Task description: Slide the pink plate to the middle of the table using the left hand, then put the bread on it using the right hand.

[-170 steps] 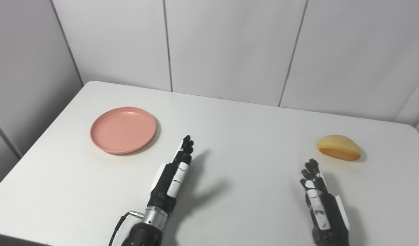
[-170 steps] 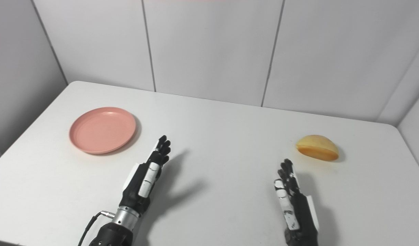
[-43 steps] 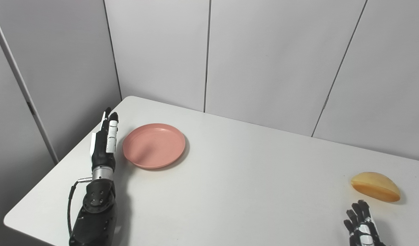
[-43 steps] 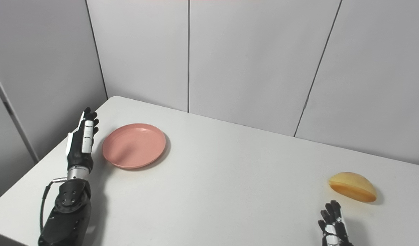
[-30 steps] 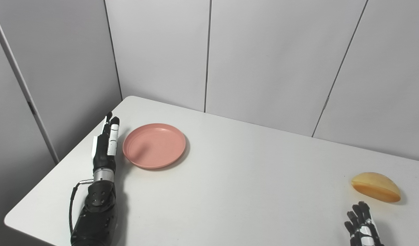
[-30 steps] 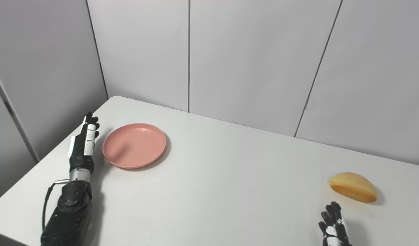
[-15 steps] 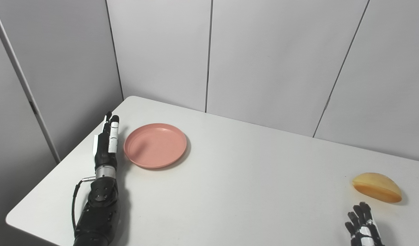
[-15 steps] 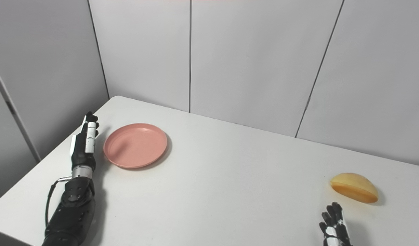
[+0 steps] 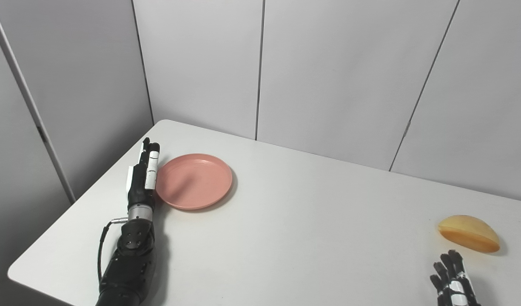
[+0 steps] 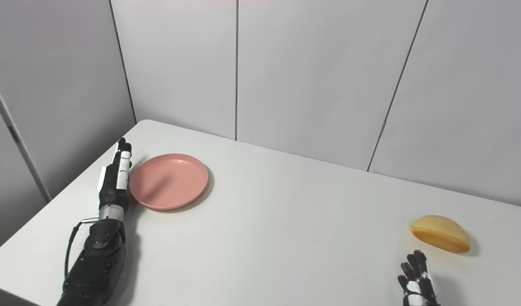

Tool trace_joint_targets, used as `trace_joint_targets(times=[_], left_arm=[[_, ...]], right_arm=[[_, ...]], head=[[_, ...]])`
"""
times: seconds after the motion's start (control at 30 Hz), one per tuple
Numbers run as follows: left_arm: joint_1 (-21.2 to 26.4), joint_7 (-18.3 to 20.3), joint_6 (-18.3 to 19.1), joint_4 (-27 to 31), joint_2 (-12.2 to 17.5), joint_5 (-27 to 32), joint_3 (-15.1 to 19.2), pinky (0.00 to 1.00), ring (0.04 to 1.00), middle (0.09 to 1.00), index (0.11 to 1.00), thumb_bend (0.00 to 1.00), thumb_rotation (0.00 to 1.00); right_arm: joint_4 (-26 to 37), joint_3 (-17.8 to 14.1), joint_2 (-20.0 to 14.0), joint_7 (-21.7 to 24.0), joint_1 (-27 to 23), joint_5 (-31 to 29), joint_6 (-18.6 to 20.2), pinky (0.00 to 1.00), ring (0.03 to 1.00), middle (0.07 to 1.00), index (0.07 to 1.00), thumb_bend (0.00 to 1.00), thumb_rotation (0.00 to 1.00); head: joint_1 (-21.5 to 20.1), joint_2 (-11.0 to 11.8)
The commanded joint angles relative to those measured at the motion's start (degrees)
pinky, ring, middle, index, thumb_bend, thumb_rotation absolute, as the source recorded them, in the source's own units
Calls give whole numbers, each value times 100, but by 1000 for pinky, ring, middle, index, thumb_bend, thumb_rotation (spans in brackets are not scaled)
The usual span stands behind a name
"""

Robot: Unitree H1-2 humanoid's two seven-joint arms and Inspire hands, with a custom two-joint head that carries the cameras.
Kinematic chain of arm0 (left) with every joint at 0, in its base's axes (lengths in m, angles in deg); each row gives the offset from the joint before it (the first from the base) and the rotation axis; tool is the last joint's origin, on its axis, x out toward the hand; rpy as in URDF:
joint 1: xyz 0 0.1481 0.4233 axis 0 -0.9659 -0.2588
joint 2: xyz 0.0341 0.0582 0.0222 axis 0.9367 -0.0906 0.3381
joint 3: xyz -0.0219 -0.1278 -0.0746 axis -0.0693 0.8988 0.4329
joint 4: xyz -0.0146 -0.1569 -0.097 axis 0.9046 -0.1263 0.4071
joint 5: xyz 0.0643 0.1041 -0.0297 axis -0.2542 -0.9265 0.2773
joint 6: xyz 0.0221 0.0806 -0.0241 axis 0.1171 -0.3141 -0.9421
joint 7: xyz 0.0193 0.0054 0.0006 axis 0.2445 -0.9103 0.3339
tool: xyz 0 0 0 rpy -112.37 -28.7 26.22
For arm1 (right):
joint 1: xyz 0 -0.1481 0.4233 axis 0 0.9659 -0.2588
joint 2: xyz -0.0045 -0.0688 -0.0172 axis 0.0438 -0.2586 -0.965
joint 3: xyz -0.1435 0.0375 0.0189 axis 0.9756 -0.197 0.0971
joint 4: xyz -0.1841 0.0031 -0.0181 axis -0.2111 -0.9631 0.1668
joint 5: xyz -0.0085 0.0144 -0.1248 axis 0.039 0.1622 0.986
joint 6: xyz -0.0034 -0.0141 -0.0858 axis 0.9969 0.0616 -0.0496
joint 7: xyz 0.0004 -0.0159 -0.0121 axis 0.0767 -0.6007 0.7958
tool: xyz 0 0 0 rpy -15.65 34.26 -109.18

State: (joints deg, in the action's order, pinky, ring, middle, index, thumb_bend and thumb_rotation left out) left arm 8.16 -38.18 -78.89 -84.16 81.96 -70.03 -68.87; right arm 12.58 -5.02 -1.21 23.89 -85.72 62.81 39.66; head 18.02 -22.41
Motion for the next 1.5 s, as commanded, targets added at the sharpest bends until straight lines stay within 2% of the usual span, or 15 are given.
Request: trace_joint_targets(times=[0.0,0.2,0.4,0.57,0.87,1.33,1.47], left_arm=[[-14,103,-175,-28,-167,30,-97,1000,997,994,994,742,1000],[10,148,-241,-154,-201,-33,-217,999,994,992,998,756,1000],[-26,138,-75,-54,-244,-60,-359,1000,997,994,999,777,1000],[-57,265,-6,137,-361,52,-411,1000,995,996,999,775,1000],[-18,310,162,348,-591,39,-502,1000,973,978,982,747,1000],[-59,283,514,730,-858,-259,-886,1000,974,975,976,766,1000],[41,245,474,664,-1026,-318,-961,953,952,959,959,750,1000]], right_arm=[[195,-23,-26,19,-53,-10,-9,1000,1000,1000,1000,451,835],[203,-10,-32,16,-55,47,-37,1000,1000,1000,1000,439,846],[240,-20,-3,4,-56,22,20,1000,1000,1000,1000,439,848],[237,0,-9,2,-64,112,-3,1000,1000,1000,1000,438,869],[255,-7,31,-44,-84,167,-17,1000,1000,1000,1000,439,845],[245,-23,49,-17,-78,83,44,1000,1000,1000,1000,424,814],[230,-9,68,-28,-75,83,38,1000,1000,1000,1000,430,802]], head=[[4,-10],[-1,-23],[3,-34],[-42,-32],[-59,-48],[-141,-71],[-231,-103]])
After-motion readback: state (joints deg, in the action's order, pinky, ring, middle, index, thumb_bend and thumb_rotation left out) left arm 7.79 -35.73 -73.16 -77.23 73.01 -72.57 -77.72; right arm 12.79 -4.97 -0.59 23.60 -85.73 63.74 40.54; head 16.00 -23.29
